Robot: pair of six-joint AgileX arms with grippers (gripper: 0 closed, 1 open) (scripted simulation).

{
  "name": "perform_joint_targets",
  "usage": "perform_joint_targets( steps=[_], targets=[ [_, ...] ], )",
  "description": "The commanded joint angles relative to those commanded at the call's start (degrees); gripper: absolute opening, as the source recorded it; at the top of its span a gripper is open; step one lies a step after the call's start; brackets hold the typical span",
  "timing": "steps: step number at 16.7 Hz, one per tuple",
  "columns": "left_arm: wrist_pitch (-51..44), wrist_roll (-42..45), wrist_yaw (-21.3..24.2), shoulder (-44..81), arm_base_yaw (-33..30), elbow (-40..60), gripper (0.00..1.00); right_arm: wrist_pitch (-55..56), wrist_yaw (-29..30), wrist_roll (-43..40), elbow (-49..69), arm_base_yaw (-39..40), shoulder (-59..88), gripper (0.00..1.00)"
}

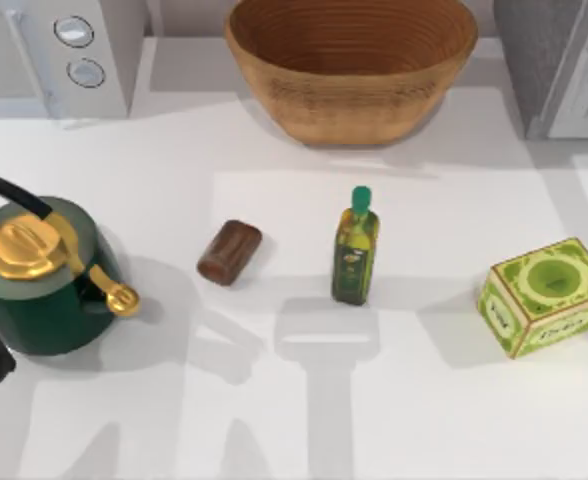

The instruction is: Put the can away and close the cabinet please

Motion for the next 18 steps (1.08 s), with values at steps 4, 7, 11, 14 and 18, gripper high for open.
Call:
perform_joint_targets(
  steps=[4,7,11,14,18],
  targets=[
    [0.0,0.0,0.0,0.0,0.0,0.0,1.0,0.0,0.0,0.0,0.0,0.0,0.0,1.0],
    [0.0,0.0,0.0,0.0,0.0,0.0,1.0,0.0,0.0,0.0,0.0,0.0,0.0,1.0],
    [0.0,0.0,0.0,0.0,0.0,0.0,1.0,0.1,-0.9,0.0,-1.7,0.0,-0.8,1.0],
    [0.0,0.0,0.0,0.0,0.0,0.0,1.0,0.9,-3.9,0.0,-8.7,-0.3,-4.9,1.0],
    [0.0,0.0,0.0,0.0,0.0,0.0,1.0,3.5,-9.3,0.1,-26.7,-1.4,-16.1,1.0]
  ],
)
